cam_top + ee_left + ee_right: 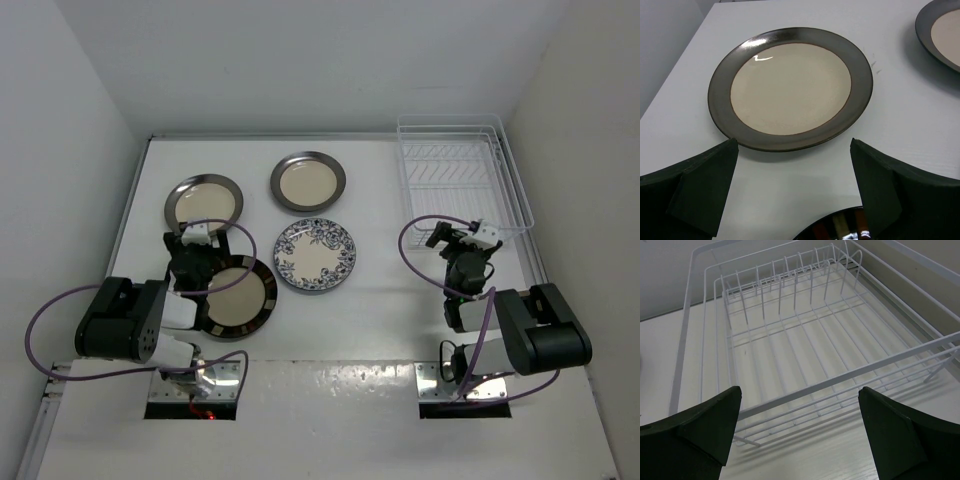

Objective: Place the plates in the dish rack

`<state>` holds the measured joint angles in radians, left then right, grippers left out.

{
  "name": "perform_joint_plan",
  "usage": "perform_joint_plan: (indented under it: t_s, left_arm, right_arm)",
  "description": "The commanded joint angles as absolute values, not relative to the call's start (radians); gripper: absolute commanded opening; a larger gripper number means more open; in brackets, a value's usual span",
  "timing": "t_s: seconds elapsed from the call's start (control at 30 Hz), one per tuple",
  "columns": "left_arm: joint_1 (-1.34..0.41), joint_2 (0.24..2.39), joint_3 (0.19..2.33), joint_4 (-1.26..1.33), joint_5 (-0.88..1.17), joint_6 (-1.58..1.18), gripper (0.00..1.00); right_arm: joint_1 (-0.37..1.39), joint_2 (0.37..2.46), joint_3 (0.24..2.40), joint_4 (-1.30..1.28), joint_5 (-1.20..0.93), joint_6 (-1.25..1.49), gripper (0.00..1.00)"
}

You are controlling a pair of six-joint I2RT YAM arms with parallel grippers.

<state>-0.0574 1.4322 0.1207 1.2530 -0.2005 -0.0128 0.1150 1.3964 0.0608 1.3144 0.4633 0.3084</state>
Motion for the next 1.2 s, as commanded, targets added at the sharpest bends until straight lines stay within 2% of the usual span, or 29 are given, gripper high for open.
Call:
perform_joint_plan:
  t_s: [0.0,0.03,0.07,0.1,0.13,0.17,0.2,0.27,0.3,0.33,0.4,0.43,0.53,0.57,0.63,0.67,0.73,0.77,0.8,0.87,0.9,0.93,1.0,1.03,1.13,1.17]
  left_arm:
    - [-0.058,1.413,0.143,1.299,-0.157,-0.002,0.99]
    - [-0.058,1.375,0.178,1.213,-0.096,0.024,0.99]
    - [-0.058,1.326,0.295,0.932,-0.027,0.085,0.99]
    - [-0.046,1.28,0.372,0.76,0.167,0.142,0.99]
    - [-0.046,1.257,0.441,0.624,0.234,0.19,0.99]
    - [-0.046,1.244,0.499,0.427,0.257,0.19,0.99]
    - [-0.046,1.244,0.579,0.364,0.229,0.155,0.99]
    - [-0.046,1.192,0.613,0.274,0.229,0.12,0.99]
    - [-0.046,1.171,0.638,0.249,0.216,0.12,0.99]
    - [-0.063,1.148,0.649,0.23,0.198,0.12,0.99]
    - [-0.109,1.086,0.699,0.157,0.169,0.164,0.99]
    - [-0.12,1.072,0.721,0.123,0.169,0.195,0.99]
    - [-0.159,1.052,0.813,-0.007,0.144,0.323,0.99]
    - [-0.172,1.052,0.837,-0.041,0.127,0.342,0.99]
    - [-0.172,1.061,0.921,-0.151,0.083,0.342,0.99]
    - [-0.172,1.077,0.948,-0.193,0.083,0.333,0.99]
    - [-0.172,1.089,1.003,-0.296,0.083,0.281,0.99]
    - [-0.172,1.104,1.018,-0.331,0.103,0.25,0.99]
    - [-0.158,1.117,1.038,-0.378,0.151,0.25,0.99]
    - [-0.144,1.159,1.097,-0.526,0.274,0.229,0.98]
    - [-0.144,1.173,1.109,-0.566,0.3,0.218,0.96]
    - [-0.144,1.183,1.12,-0.628,0.319,0.218,0.95]
    - [-0.144,1.183,1.129,-0.667,0.319,0.218,0.92]
    - [-0.144,1.169,1.129,-0.676,0.293,0.218,0.91]
    - [-0.114,1.126,1.082,-0.676,0.186,0.218,0.9]
    - [-0.114,1.102,1.059,-0.676,0.151,0.207,0.9]
  right_arm:
    - [0.124,1.402,-0.052,1.198,0.488,0.256,1.0]
    - [0.149,1.393,-0.057,1.203,0.486,0.25,1.0]
    - [0.158,1.384,-0.066,1.248,0.48,0.2,1.0]
    - [0.182,1.353,-0.093,1.285,0.548,0.186,1.0]
    - [0.23,1.327,-0.118,1.296,0.608,0.18,1.0]
    - [0.245,1.287,-0.13,1.281,0.688,0.149,1.0]
    - [0.274,1.153,-0.136,1.261,0.696,0.134,1.0]
    - [0.317,1.05,-0.112,1.111,0.698,0.042,1.0]
    - [0.328,0.878,-0.094,1.042,0.704,0.032,1.0]
    - [0.333,0.821,-0.004,0.773,0.703,0.023,1.0]
    - [0.331,0.653,0.095,0.578,0.67,0.031,1.0]
    - [0.333,0.603,0.209,0.357,0.672,0.008,1.0]
    - [0.33,0.572,0.386,0.122,0.65,-0.121,1.0]
    - [0.333,0.581,0.481,-0.019,0.644,-0.153,1.0]
    - [0.333,0.673,0.641,-0.113,0.591,-0.25,1.0]
    - [0.333,0.708,0.837,-0.285,0.557,-0.258,1.0]
    - [0.328,0.889,0.978,-0.403,0.341,-0.183,1.0]
    - [0.33,0.931,1.187,-0.528,0.277,-0.057,1.0]
    - [0.328,1.013,1.228,-0.532,0.114,0.028,1.0]
    - [0.301,1.096,1.205,-0.328,-0.338,0.237,0.9]
    - [0.299,1.112,1.171,-0.251,-0.418,0.311,0.85]
    - [0.304,1.133,1.122,-0.107,-0.495,0.53,0.74]
    - [0.331,1.244,1.1,-0.119,-0.497,0.633,0.65]
    - [0.365,1.271,1.104,-0.159,-0.432,0.676,0.65]
    - [0.446,1.348,0.979,-0.144,-0.315,0.708,0.76]
    - [0.452,1.351,0.935,-0.109,-0.284,0.765,0.76]
